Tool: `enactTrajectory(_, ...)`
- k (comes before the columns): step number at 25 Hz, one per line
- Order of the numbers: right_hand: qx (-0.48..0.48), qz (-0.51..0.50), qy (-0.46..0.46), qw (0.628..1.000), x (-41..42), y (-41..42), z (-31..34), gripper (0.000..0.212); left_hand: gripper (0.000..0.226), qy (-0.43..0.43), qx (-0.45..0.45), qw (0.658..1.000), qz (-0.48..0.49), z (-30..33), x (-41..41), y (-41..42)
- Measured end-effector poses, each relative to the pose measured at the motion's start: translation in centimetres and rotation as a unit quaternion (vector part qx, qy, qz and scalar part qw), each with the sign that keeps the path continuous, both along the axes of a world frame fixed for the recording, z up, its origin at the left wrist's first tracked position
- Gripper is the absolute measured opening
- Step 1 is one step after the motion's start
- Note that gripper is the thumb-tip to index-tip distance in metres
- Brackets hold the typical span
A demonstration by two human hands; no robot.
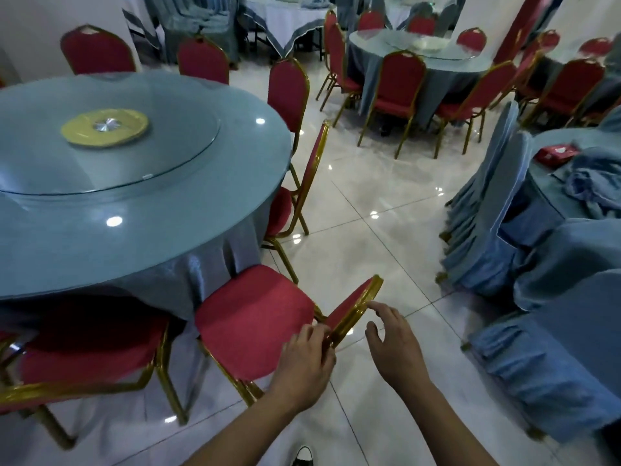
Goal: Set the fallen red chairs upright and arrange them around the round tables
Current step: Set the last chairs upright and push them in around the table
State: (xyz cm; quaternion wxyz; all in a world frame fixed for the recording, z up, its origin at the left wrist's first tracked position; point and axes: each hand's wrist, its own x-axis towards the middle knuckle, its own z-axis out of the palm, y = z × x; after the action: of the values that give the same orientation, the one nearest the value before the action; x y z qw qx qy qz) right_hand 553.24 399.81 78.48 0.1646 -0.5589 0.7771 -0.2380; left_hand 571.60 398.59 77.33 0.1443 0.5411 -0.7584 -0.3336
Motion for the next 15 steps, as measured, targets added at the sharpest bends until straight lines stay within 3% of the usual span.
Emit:
enactTrajectory(3, 0.012, 0.013, 0.017, 1.000, -3.1, -3.8, -0.6, 0.041, 0.043, -0.025, 0.010, 0.999, 0.026, -1.0, -2.9, -0.7)
enactTrajectory(7, 0.034, 0.076, 0.042, 0.996, -5.9, -7.6, -2.8, 0.045, 0.054, -0.077, 0.019, 0.986, 0.148, -2.7, -6.1, -0.3)
enactTrajectory(10, 0.066, 0.152, 0.075, 0.983, -7.9, -10.6, -5.0, 0.043, 0.035, -0.105, 0.046, 0.964, 0.238, -3.3, -8.0, -1.0)
enactTrajectory(15, 0.026, 0.218, 0.000, 0.976, -9.3, -14.1, -8.2, 0.061, 0.039, -0.115, -0.042, 0.939, 0.321, -4.7, -9.1, -2.9)
